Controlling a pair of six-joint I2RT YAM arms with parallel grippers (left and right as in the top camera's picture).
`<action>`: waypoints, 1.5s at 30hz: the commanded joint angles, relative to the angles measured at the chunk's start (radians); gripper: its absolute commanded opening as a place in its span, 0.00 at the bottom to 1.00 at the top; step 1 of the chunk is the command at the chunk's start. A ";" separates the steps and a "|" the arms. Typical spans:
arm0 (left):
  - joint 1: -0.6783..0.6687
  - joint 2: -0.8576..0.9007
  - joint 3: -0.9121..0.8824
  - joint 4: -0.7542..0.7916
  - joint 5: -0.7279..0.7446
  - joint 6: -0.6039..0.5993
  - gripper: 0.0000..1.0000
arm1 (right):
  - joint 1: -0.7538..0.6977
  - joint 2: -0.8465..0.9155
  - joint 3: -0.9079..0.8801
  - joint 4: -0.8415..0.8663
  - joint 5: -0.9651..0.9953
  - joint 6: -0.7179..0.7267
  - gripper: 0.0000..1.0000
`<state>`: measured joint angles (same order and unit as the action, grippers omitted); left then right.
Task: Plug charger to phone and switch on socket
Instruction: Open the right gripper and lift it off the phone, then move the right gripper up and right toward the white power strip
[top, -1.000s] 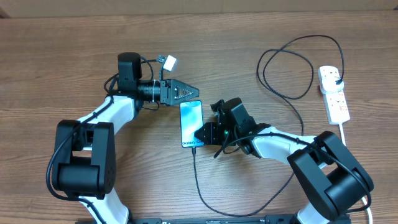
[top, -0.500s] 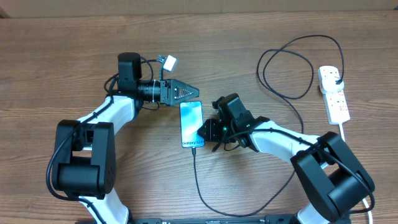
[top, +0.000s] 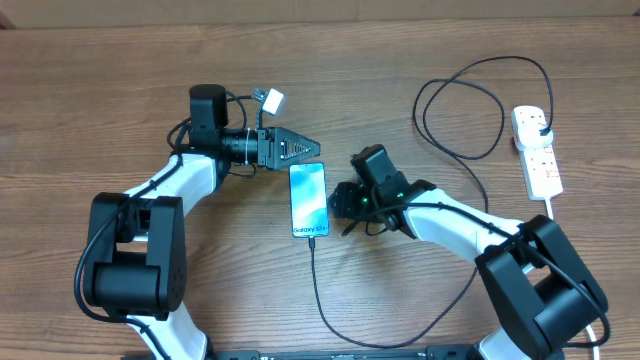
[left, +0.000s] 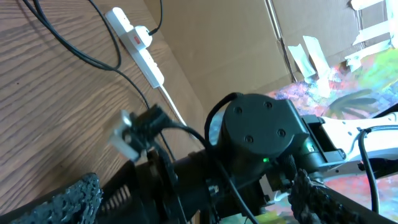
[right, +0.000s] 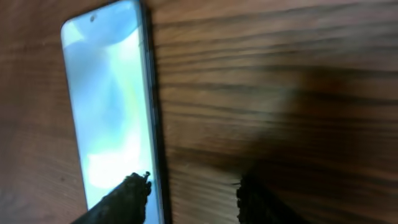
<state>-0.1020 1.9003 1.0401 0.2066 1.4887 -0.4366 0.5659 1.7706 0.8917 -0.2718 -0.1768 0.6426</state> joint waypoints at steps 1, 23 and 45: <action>0.003 -0.010 0.011 0.004 0.019 0.026 1.00 | -0.042 0.038 -0.031 -0.044 0.101 0.046 0.52; 0.003 -0.010 0.011 0.004 0.019 0.026 1.00 | -0.067 0.036 -0.029 -0.045 0.073 0.068 1.00; 0.003 -0.010 0.011 0.004 0.019 0.026 1.00 | -0.068 0.034 -0.026 -0.050 0.025 0.068 1.00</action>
<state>-0.1020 1.9003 1.0401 0.2070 1.4887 -0.4366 0.5110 1.7512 0.9096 -0.2886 -0.1814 0.7033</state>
